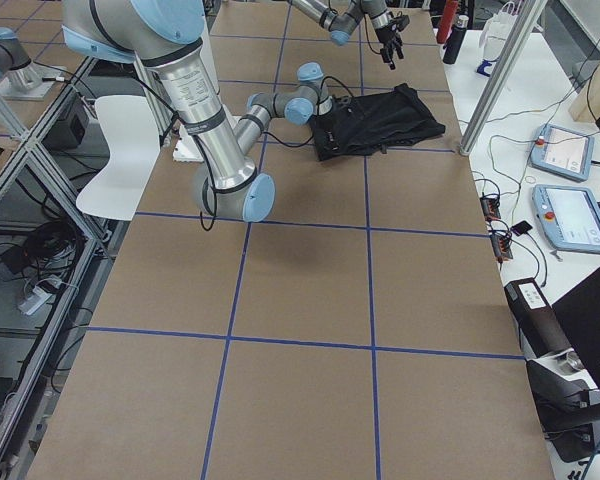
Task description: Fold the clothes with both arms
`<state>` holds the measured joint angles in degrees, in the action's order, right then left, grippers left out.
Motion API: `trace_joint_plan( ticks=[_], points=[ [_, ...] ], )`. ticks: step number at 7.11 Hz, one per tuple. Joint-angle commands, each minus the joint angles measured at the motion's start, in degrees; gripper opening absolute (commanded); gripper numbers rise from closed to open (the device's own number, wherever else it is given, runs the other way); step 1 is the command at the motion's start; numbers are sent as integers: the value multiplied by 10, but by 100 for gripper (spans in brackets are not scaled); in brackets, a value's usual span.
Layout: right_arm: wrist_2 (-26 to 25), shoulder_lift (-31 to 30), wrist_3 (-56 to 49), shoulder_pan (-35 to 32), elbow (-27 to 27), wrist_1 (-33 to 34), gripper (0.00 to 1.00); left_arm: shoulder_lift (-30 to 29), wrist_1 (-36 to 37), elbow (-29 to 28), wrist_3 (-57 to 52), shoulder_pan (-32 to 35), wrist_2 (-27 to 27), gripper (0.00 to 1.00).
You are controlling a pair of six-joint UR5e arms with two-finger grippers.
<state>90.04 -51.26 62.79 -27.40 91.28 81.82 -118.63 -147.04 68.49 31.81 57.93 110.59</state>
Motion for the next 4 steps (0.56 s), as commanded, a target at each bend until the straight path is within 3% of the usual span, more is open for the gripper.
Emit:
trace_joint_plan(
  ticks=[1,2,3,4],
  points=[
    [24,59,76,-28,-112,-94,100,2,-1,1,0,0,0,100],
    [30,96,117,-35,-164,-103,100,6,-3,1,0,0,0,100],
    [30,104,152,-38,-218,-175,99,9,-8,2,0,-1,0,100],
    [29,103,153,-40,-248,-210,90,10,-8,2,1,0,-1,100]
  ],
)
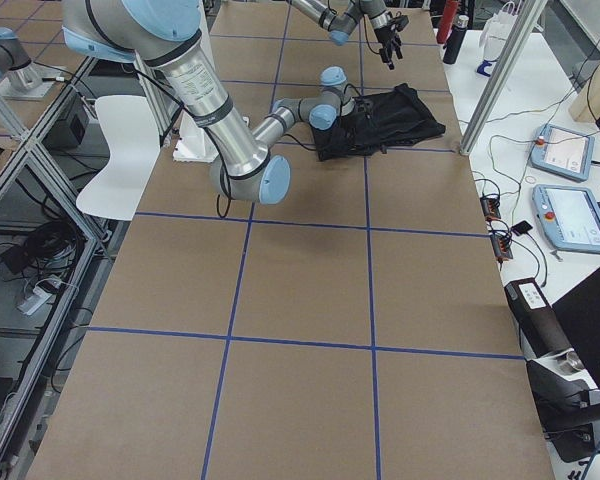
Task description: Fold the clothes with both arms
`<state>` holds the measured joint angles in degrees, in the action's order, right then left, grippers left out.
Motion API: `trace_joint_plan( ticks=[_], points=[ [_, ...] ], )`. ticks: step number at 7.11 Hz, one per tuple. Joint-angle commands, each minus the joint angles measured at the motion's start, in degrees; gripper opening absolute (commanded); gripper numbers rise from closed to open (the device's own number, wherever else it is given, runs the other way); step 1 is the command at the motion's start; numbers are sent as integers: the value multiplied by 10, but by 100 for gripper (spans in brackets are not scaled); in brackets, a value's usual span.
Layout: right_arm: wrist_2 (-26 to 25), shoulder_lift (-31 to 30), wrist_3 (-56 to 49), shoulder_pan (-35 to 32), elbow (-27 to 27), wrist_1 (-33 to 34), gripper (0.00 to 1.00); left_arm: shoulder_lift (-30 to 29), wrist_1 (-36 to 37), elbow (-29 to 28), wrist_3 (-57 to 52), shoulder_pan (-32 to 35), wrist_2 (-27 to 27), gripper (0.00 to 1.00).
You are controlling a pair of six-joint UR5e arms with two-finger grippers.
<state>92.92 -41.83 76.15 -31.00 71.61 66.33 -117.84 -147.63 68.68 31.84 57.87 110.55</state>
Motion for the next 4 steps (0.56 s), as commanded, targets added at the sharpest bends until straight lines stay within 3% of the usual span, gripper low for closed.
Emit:
trace_joint_plan(
  ticks=[1,2,3,4],
  points=[
    [-1,9,20,-4,-53,-54,88,2,-2,0,1,0,0,100],
    [-1,9,20,-4,-54,-53,85,3,-2,0,1,0,0,100],
    [-1,10,22,-4,-54,-52,71,3,-2,-1,0,0,0,100],
    [1,10,20,-4,-54,-50,39,3,-2,-1,0,0,0,100]
  ],
)
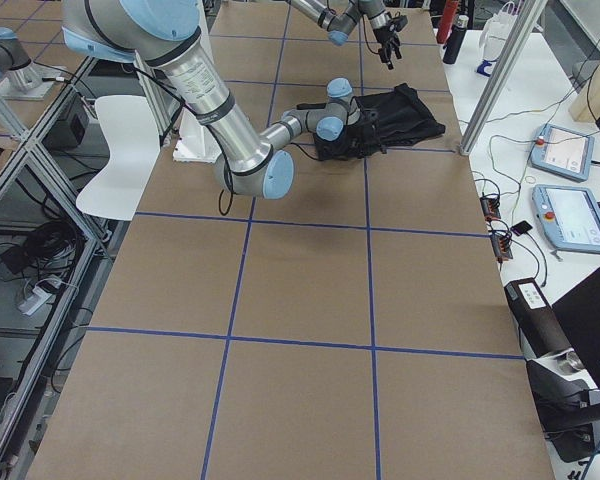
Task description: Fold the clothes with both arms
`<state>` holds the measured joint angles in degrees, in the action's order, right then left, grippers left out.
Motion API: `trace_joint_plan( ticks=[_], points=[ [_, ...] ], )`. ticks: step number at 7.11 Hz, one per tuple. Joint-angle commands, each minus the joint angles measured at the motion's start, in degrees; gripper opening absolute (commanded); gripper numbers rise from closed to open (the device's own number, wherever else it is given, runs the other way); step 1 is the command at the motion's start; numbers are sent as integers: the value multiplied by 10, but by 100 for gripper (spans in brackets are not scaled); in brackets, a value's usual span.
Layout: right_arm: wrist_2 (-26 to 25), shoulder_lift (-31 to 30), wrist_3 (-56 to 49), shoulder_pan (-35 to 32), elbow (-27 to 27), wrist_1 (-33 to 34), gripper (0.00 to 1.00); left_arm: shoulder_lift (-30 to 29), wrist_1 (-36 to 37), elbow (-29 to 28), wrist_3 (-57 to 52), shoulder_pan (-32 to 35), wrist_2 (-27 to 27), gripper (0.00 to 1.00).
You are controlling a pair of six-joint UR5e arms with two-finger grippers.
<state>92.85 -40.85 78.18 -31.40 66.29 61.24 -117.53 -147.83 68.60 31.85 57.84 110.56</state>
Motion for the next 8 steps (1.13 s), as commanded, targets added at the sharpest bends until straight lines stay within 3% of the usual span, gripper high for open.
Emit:
trace_joint_plan(
  ticks=[1,5,6,8],
  points=[
    [2,5,-1,0,-1,2,4,0,0,-1,0,0,0,100],
    [3,3,-3,4,20,26,0,0,0,0,0,0,0,100],
    [4,-8,-3,3,54,53,0,0,0,0,0,-1,0,100],
    [-16,-112,6,40,215,106,0,0,0,3,21,-1,0,100]
  ],
)
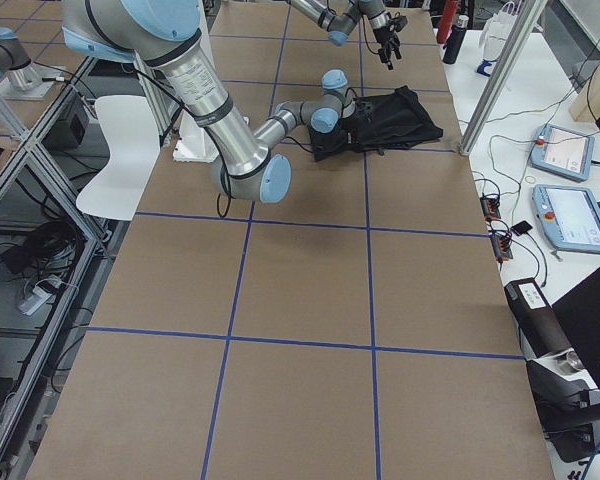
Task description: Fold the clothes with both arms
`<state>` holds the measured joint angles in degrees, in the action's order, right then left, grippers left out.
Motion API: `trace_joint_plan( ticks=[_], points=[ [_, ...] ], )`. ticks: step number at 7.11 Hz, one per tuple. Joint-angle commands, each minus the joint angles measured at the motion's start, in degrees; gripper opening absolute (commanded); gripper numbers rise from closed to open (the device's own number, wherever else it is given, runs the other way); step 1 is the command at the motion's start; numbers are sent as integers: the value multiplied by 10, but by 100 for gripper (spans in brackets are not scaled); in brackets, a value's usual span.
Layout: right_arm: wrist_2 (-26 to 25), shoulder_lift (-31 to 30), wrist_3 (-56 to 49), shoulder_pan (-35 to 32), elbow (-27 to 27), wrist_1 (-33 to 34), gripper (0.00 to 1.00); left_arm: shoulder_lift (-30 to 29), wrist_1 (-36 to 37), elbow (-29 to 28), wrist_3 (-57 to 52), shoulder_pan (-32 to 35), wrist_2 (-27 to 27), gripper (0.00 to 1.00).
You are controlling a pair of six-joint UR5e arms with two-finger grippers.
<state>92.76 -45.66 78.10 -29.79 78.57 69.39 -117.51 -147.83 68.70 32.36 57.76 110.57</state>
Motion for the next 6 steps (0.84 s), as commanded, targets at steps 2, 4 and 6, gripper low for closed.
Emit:
trace_joint_plan(
  ticks=[2,4,6],
  points=[
    [-72,-137,34,75,181,27,0,0,-12,5,32,0,1,100],
    [-92,-155,36,93,212,46,0,-1,-12,6,33,0,1,100],
    [-87,-161,36,92,221,46,37,-1,-12,12,38,-1,3,100]
  ],
)
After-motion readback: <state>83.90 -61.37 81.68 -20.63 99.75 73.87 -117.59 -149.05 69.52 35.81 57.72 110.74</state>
